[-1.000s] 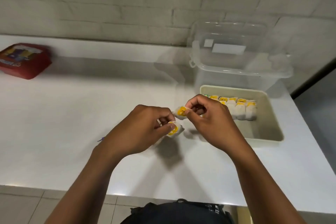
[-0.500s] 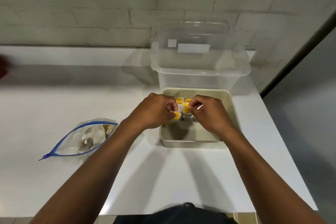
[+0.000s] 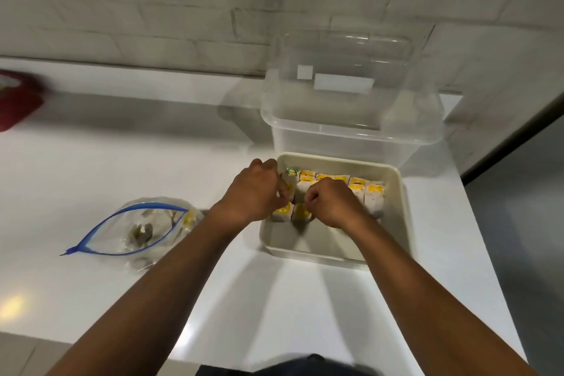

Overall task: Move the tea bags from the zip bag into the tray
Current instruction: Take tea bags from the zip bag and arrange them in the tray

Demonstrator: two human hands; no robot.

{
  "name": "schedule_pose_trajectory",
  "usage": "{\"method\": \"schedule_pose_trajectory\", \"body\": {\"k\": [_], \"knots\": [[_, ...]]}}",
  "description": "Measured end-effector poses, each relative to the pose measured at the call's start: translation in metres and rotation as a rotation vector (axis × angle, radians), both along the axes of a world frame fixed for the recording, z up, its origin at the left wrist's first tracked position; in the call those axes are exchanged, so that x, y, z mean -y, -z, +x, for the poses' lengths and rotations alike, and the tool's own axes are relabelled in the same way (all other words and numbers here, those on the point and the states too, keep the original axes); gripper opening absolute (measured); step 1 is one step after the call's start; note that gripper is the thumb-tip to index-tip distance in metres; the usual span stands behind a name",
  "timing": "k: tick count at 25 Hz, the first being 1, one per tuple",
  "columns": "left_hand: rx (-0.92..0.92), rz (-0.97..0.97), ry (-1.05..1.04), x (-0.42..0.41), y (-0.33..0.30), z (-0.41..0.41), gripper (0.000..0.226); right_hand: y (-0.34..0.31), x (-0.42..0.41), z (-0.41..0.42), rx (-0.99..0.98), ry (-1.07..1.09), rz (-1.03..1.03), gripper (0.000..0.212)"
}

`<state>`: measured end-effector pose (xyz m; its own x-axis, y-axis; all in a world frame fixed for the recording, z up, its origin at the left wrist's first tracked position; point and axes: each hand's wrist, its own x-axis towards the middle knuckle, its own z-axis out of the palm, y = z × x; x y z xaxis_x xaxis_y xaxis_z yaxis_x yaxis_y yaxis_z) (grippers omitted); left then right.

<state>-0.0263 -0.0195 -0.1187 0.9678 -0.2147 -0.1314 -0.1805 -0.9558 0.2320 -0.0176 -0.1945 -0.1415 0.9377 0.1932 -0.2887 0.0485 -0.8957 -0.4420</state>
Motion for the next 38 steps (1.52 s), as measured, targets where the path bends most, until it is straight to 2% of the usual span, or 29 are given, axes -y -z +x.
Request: {"method": "schedule_pose_trajectory", "body": {"k": [4, 6, 9, 14, 22, 38], "knots": [[0.128, 0.236, 0.102, 0.015, -0.005, 0.010, 0.018, 0.001, -0.001, 0.008, 0.059, 0.016, -0.079, 0.011], [0.181, 0.393, 0.198, 0.023, -0.005, 0.013, 0.015, -0.001, 0.000, 0.009, 0.076, 0.002, -0.111, 0.012], [0.213, 0.527, 0.222, 0.033, -0.006, 0.018, 0.010, -0.004, 0.001, 0.012, 0.116, -0.005, -0.158, 0.018], [0.143, 0.552, 0.228, 0.042, -0.004, 0.023, 0.018, -0.005, 0.003, 0.013, 0.115, -0.039, -0.160, 0.019], [0.145, 0.593, 0.245, 0.048, -0.004, 0.024, 0.024, -0.005, 0.004, 0.014, 0.154, -0.072, -0.151, 0.016], [0.186, 0.619, 0.246, 0.047, 0.006, 0.024, 0.022, 0.002, 0.003, 0.015, 0.200, -0.064, -0.118, 0.019]]}}
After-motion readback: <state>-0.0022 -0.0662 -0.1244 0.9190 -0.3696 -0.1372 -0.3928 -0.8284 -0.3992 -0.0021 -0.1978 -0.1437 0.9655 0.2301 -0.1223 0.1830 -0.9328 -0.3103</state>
